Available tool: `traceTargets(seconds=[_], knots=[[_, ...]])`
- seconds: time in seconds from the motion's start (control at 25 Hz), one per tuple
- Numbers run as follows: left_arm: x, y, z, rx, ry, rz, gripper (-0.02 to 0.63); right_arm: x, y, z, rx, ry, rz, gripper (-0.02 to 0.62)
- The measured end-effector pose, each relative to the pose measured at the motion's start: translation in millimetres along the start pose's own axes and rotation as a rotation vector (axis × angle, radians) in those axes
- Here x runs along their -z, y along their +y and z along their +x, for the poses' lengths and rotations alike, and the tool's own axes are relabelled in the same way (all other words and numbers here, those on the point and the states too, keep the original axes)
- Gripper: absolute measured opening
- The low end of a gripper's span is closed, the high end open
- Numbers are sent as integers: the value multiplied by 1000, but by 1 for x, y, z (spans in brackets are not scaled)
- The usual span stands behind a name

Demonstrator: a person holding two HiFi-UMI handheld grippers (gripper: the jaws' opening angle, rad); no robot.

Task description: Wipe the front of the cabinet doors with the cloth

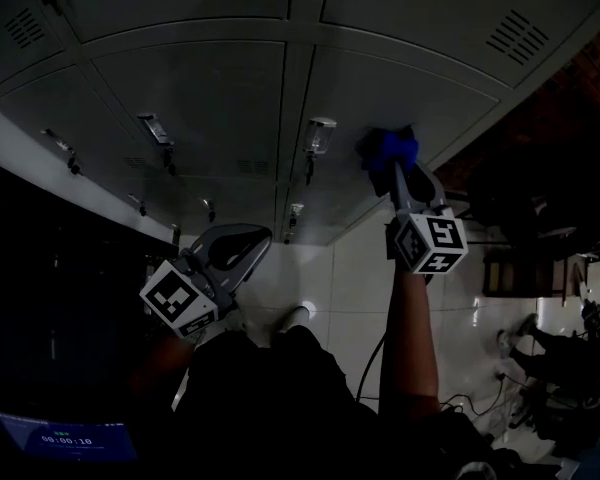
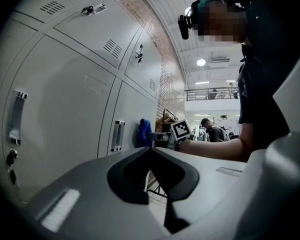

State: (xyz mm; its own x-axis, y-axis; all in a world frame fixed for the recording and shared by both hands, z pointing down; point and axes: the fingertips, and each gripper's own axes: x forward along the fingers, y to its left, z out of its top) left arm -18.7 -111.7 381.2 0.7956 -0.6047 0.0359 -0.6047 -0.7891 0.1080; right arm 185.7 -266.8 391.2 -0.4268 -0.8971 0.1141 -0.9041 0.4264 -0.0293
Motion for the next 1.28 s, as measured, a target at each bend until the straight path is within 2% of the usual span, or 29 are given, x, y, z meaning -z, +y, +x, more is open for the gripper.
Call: traceTargets(seconds=[0.4,0.56,0.68,0.8,1.0,1.16,1.28], knots=[[6,-15,24,39,9,-9,2,6,-82,-39,162,2,31,69],[8,-17,25,57,13,-13,0,9,-95,-52,214,-1,50,69],[9,-16,22,71,16,-16,1,10,-89,-60,225,-2,54,69],[9,-12,17,76,7,-13,1,8,-56,-60,164,-16,38,69],[10,-5,2,75,10,-15,2,17,33,-35,-13,-14,17,69],[10,5,-18,41,4,-15,1,27,104,-5,-160,13,9,69],[10,14,-31,11,1,-19,2,42,134,17,-214,46,-9,69]])
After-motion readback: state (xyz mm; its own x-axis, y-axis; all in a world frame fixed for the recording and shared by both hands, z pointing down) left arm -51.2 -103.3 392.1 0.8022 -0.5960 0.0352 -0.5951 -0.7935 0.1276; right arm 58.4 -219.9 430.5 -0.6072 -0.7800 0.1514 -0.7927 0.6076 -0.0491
